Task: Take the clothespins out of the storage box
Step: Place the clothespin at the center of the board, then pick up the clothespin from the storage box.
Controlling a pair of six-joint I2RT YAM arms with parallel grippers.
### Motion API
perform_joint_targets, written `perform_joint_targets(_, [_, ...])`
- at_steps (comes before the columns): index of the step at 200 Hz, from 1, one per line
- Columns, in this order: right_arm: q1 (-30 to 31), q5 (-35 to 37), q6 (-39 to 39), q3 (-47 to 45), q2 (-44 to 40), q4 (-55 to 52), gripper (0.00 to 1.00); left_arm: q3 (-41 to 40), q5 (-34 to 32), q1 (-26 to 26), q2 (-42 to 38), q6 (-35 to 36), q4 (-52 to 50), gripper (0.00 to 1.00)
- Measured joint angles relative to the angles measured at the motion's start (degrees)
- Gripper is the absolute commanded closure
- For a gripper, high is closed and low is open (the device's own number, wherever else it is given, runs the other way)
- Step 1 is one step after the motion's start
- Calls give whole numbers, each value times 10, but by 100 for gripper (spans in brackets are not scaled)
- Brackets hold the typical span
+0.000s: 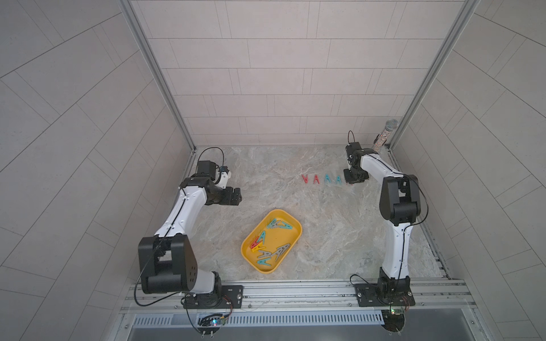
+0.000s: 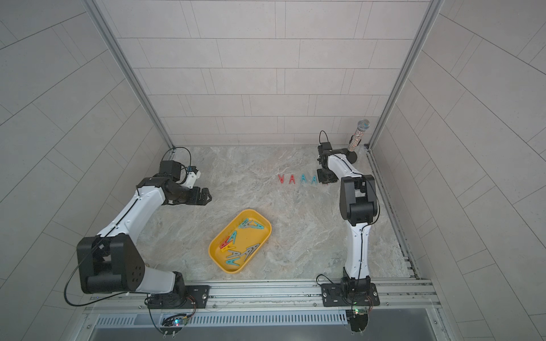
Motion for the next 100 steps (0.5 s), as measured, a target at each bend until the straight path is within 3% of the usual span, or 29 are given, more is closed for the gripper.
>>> perform_joint_targets(60, [60, -92, 56, -115, -186, 40, 78, 0, -1, 0, 0, 1, 0, 1])
perform_joint_targets(100, [201, -143, 55, -186, -278, 68, 78, 0, -5, 2, 0, 1, 0, 1])
